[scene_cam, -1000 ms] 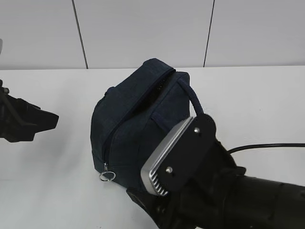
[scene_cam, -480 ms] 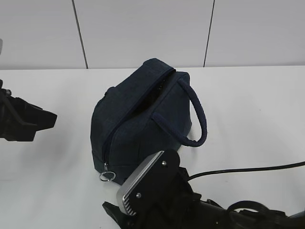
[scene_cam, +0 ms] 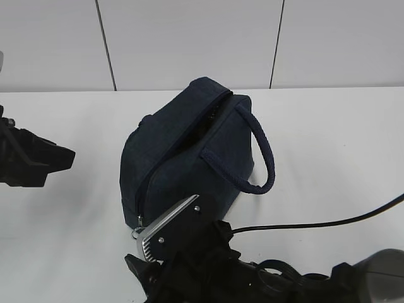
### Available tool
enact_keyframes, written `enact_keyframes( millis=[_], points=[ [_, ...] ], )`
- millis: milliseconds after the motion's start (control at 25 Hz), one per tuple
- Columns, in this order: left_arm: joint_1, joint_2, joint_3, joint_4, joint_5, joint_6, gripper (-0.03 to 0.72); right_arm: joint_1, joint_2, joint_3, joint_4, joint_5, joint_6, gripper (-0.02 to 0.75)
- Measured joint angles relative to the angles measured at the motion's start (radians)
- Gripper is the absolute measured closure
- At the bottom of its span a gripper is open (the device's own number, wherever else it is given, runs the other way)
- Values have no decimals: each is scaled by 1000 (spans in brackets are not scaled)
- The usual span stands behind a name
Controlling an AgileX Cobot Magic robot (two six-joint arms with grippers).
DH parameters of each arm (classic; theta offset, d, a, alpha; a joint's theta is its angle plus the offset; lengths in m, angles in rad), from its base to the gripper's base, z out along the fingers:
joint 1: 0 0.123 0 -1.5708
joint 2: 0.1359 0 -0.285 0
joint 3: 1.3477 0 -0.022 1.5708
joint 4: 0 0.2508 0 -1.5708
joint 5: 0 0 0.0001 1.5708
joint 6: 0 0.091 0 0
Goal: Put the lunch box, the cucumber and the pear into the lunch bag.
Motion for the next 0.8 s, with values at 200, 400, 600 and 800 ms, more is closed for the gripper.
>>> enact_keyframes(
  millis=[200, 400, 600, 800],
  points=[
    [0, 0, 0, 0, 0, 0, 447, 0, 30, -29, 4, 2, 25, 325],
    [0, 0, 0, 0, 0, 0, 447, 0, 68, -52, 48, 2, 31, 323],
    [0, 0, 0, 0, 0, 0, 447, 0, 92, -83, 62, 4, 33, 307],
    [0, 0, 0, 0, 0, 0, 447, 0, 102, -99, 109, 6, 33, 305]
  ],
)
